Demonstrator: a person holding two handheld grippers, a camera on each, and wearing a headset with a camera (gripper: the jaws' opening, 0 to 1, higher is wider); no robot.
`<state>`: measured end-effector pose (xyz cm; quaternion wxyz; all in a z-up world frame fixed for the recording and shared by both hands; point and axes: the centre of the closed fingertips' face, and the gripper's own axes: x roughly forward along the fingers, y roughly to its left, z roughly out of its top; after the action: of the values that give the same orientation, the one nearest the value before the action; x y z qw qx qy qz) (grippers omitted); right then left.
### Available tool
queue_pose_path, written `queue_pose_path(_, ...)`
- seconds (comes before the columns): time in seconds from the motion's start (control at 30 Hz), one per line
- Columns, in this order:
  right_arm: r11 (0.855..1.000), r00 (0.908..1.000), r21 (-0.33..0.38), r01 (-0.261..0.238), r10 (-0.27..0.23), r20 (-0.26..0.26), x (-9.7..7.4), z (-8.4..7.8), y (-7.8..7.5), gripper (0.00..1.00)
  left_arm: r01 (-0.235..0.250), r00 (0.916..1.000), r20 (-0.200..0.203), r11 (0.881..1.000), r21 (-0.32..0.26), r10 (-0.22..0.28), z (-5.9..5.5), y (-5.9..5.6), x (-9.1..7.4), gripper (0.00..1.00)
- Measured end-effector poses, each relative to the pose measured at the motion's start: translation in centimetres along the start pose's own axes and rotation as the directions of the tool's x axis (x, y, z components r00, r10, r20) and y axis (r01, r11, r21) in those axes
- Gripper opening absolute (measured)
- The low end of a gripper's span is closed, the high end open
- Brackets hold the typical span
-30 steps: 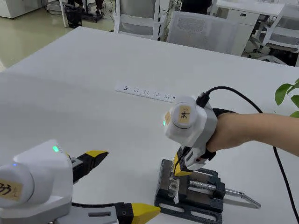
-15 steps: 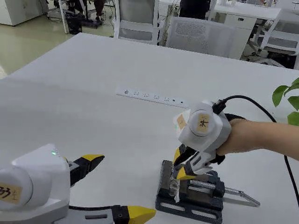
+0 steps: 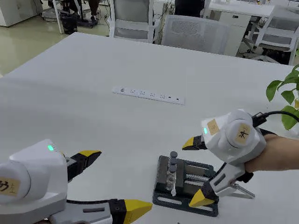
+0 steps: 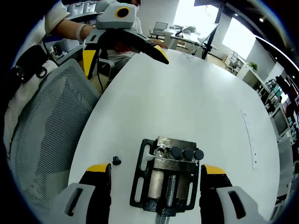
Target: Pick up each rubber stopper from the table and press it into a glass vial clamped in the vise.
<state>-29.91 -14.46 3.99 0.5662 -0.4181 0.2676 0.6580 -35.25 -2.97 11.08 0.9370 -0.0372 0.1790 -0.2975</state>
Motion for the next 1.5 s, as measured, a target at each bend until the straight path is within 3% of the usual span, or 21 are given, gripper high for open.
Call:
queue_pose_path(0.2,0.999,0.9999,0.040,0.005,-0.005,0.013,0.5,-0.8,1.2,0.77,0.002,1.0000,-0.002,1.000,0.009,-0.002,-0.1,-0.2,0.0,0.96)
queue_pose_path(0.4,0.998,0.9982,0.068,0.006,-0.010,0.059,1.3,-0.5,2.7,0.72,0.000,1.0000,-0.006,1.000,0.013,0.000,-0.6,0.2,-0.4,0.96)
queue_pose_path(0.6,0.998,0.9959,0.054,-0.033,0.028,0.086,2.8,0.0,5.3,0.66,-0.004,0.9999,-0.014,1.000,0.014,0.004,-1.0,0.1,-0.8,0.96)
queue_pose_path(0.9,0.996,0.9948,-0.007,-0.089,0.089,0.050,5.4,-1.6,6.8,0.41,-0.002,0.9996,-0.028,1.000,0.011,0.003,-1.6,-0.1,-1.3,0.96)
queue_pose_path(1.2,0.986,0.9891,-0.082,-0.142,0.145,0.027,6.0,-1.6,7.9,0.18,-0.013,0.9992,-0.038,1.000,-0.009,0.012,-2.5,-0.2,-1.6,0.96)
queue_pose_path(1.5,0.982,0.9860,-0.098,-0.161,0.165,0.026,6.0,-1.5,8.1,0.09,-0.011,0.9989,-0.046,1.000,-0.014,0.010,-2.8,-0.5,-1.8,0.95)
